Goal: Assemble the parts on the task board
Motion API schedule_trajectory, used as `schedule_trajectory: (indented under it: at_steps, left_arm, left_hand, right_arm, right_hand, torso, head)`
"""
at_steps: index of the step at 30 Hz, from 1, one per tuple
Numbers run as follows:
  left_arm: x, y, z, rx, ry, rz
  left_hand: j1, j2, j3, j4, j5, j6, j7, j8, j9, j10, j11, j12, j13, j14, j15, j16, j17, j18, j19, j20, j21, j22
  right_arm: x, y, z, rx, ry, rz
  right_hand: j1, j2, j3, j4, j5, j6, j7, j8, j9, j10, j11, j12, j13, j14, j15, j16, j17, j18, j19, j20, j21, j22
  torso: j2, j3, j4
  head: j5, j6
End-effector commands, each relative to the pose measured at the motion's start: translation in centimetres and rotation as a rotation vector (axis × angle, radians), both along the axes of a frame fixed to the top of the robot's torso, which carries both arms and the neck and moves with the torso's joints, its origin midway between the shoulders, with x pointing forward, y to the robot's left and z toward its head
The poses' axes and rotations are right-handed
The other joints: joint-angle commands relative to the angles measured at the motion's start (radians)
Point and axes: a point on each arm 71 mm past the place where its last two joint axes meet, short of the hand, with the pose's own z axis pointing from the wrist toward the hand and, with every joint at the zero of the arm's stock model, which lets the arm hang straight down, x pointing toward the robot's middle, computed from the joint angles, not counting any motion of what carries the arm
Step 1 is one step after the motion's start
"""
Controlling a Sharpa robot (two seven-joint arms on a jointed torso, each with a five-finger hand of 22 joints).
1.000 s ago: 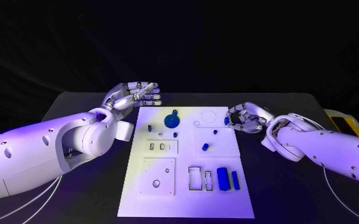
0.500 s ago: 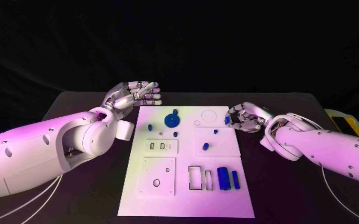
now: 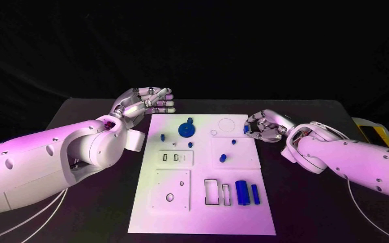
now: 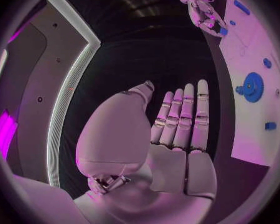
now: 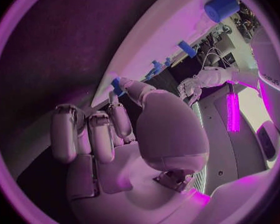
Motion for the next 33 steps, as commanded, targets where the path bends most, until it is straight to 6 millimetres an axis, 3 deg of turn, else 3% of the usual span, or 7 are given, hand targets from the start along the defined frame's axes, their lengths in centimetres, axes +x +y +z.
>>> schedule_trajectory:
  at_steps: [1, 25, 28, 33]
  left_arm:
    - [-0.06, -0.20, 0.12, -0.012, -0.005, -0.017]
    - [-0.07, -0.15, 0.11, -0.010, -0.003, -0.016]
    - [-0.07, -0.13, 0.11, -0.010, -0.002, -0.015]
    - [-0.07, -0.13, 0.10, -0.010, -0.001, -0.016]
  left_hand:
    - [-0.002, 0.000, 0.006, 0.000, -0.004, -0.003, 0.022, -0.003, -0.001, 0.006, 0.001, -0.006, 0.000, -0.003, 0.001, -0.005, 0.001, 0.012, 0.006, -0.001, 0.002, -0.001]
    - [-0.002, 0.000, 0.006, 0.000, -0.004, -0.003, 0.022, -0.003, -0.001, 0.006, 0.001, -0.006, 0.000, -0.003, 0.001, -0.005, 0.001, 0.012, 0.006, -0.001, 0.002, -0.001]
    - [-0.002, 0.000, 0.006, 0.000, -0.004, -0.003, 0.022, -0.003, -0.001, 0.006, 0.001, -0.006, 0.000, -0.003, 0.001, -0.005, 0.001, 0.012, 0.006, -0.001, 0.002, -0.001]
    - [-0.002, 0.000, 0.006, 0.000, -0.004, -0.003, 0.022, -0.003, -0.001, 0.006, 0.001, -0.006, 0.000, -0.003, 0.001, -0.005, 0.001, 0.012, 0.006, -0.001, 0.002, -0.001]
  right_arm:
    - [-0.01, 0.12, -0.01, 0.005, -0.002, -0.001]
    - [-0.05, 0.50, -0.02, 0.009, 0.003, 0.005]
    - [-0.06, 0.53, 0.03, 0.011, -0.004, 0.004]
    - [-0.04, 0.54, 0.17, 0.023, -0.020, -0.006]
  right_hand:
    - [0.002, 0.007, -0.002, 0.005, -0.008, 0.005, 0.001, 0.005, 0.002, 0.007, -0.002, 0.006, 0.002, 0.095, -0.005, -0.003, 0.209, 0.005, 0.005, -0.003, 0.007, 0.106]
    - [-0.005, -0.003, -0.012, 0.006, -0.017, -0.020, 0.004, -0.003, 0.002, 0.001, 0.000, -0.001, -0.005, 0.094, -0.005, -0.004, 0.206, 0.005, 0.004, -0.006, 0.004, 0.104]
    - [-0.005, 0.004, -0.011, 0.009, -0.015, -0.009, 0.001, 0.006, 0.006, 0.004, -0.002, 0.002, -0.002, 0.095, -0.006, -0.004, 0.208, 0.004, 0.006, -0.006, 0.006, 0.107]
    - [0.008, 0.049, 0.010, 0.013, -0.009, 0.039, -0.021, 0.048, 0.028, 0.023, -0.021, 0.014, 0.013, 0.096, -0.021, -0.003, 0.211, 0.001, 0.018, -0.017, 0.017, 0.120]
  torso:
    - [0.000, 0.0008, -0.0007]
    - [0.001, 0.0006, 0.0000]
    - [0.001, 0.0009, -0.0002]
    - [0.000, 0.0010, -0.0005]
  head:
    - [-0.001, 0.000]
    - [-0.003, -0.003]
    - [-0.003, -0.003]
    - [-0.003, -0.003]
